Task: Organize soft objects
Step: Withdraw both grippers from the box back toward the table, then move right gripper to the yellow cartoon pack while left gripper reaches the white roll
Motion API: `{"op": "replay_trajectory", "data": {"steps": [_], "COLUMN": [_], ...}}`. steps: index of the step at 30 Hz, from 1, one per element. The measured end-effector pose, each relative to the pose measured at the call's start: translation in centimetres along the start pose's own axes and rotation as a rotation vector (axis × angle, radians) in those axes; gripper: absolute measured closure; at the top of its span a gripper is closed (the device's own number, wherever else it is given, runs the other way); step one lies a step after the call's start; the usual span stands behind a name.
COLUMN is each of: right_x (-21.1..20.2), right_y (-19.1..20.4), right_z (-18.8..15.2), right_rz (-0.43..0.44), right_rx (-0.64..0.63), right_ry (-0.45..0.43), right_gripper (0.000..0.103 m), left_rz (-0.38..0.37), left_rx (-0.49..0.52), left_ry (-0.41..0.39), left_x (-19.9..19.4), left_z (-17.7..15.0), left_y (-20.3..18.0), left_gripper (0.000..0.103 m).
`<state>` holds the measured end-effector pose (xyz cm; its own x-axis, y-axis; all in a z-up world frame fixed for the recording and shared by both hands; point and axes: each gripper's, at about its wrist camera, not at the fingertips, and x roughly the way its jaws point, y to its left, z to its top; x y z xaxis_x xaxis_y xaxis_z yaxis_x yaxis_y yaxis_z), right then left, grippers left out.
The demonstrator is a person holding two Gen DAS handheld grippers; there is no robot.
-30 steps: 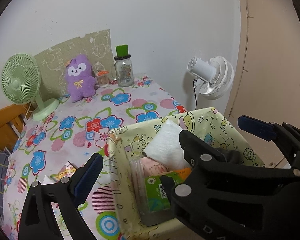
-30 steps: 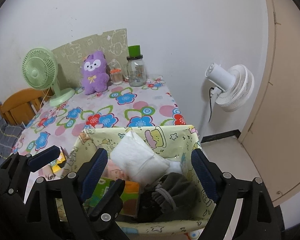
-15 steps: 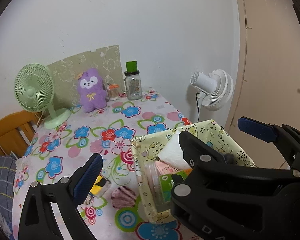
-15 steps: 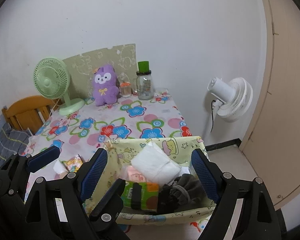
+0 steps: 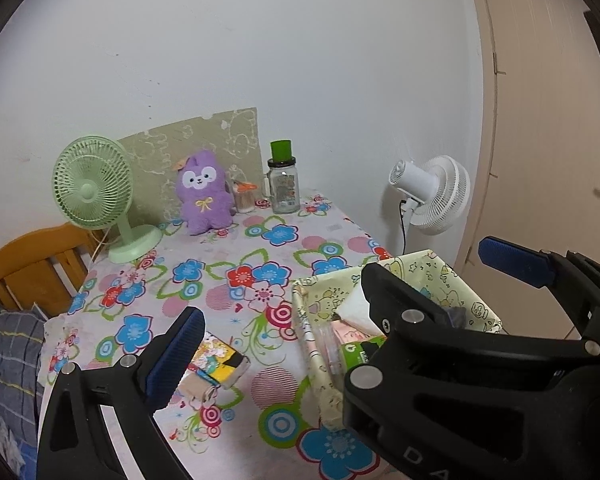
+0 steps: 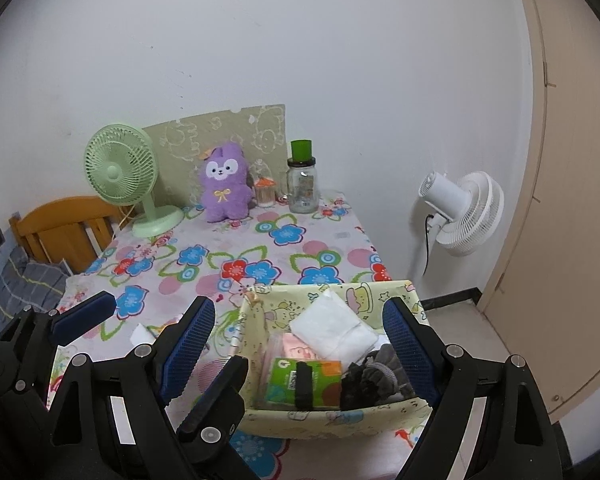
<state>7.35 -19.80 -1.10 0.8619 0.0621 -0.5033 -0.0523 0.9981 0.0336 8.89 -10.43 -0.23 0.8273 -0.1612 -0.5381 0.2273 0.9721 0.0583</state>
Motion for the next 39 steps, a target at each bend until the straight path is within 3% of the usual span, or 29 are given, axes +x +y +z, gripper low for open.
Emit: {"op": "replay_trajectory", "data": {"steps": [22, 39], "right_x": [1.5, 7.3], "right_y": [8.3, 13.4], "right_z": [0.1, -1.7], "right_rz": [0.049, 0.072], "right_rx": [-0.033, -0.063], "right_ry": [-0.011, 0.027], "right_gripper": [0.015, 0.015], "left_rz": [0.06, 0.104], "left_rx": [-0.037, -0.064], "left_ry": [-0.007, 0.076], "left_x": [-0.9, 3.6], "left_z": [-1.4, -4.1], "left_y": [7.9, 13.7], "left_gripper": [0.002, 0.002]}}
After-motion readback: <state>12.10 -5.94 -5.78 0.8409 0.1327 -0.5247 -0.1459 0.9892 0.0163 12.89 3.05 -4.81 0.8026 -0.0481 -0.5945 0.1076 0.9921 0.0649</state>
